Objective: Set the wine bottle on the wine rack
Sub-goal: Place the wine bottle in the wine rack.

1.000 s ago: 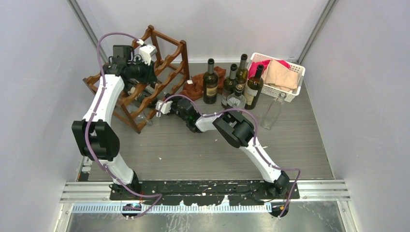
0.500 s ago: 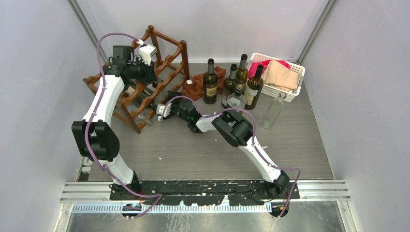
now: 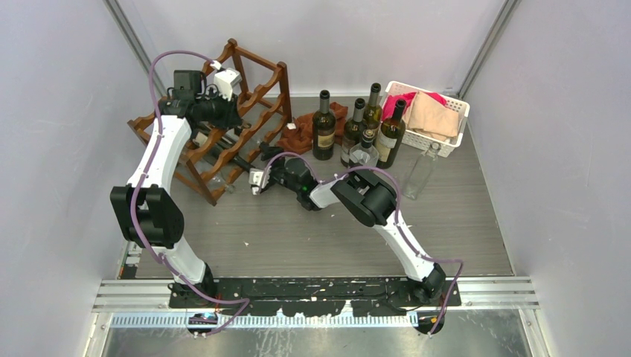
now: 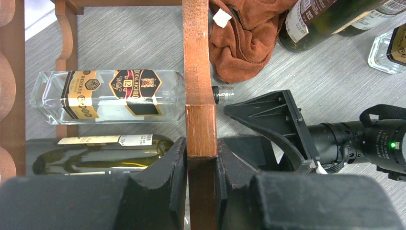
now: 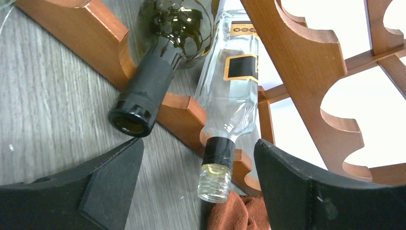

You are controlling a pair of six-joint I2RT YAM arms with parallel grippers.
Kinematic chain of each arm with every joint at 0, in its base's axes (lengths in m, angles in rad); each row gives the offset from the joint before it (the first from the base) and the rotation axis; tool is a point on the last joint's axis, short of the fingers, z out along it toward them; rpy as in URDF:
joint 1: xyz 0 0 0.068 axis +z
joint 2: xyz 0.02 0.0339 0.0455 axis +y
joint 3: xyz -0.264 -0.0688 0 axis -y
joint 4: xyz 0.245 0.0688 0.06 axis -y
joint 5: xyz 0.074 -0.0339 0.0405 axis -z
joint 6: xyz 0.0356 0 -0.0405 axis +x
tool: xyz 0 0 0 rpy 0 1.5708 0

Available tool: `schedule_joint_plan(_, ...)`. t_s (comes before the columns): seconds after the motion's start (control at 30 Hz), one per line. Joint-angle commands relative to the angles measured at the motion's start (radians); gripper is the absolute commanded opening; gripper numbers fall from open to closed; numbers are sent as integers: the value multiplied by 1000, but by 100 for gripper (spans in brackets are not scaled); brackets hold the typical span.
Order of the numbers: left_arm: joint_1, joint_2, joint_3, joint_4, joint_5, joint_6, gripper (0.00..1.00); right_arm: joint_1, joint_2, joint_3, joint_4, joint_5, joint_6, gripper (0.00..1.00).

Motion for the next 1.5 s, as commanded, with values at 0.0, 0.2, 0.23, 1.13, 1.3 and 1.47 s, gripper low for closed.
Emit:
schedule_joint_plan(0.0, -33, 28, -32, -127, 101, -49, 10, -5, -23, -79, -35, -30, 9, 89)
schedule_joint_plan(0.2, -33, 24, -41, -133, 107, -50, 9, -8, -66, -160, 13, -38, 26, 85)
schedule_joint_plan(0.23, -33, 22, -43, -136, 106, -48, 8, -9, -78, -178, 23, -43, 30, 85)
schedule_joint_plan(1.13, -35, -49, -101, -269, 189, 208, 0, -31, -785, -271, -765, -643, 609, 81)
schedule_joint_plan(1.3, -35, -81, -103, -322, 153, 232, 0, -50, -897, -205, -933, -665, 691, 81)
schedule_joint_plan(1.47, -33, -98, -99, -383, 94, 251, 1, -118, -971, -104, -1036, -683, 798, 82)
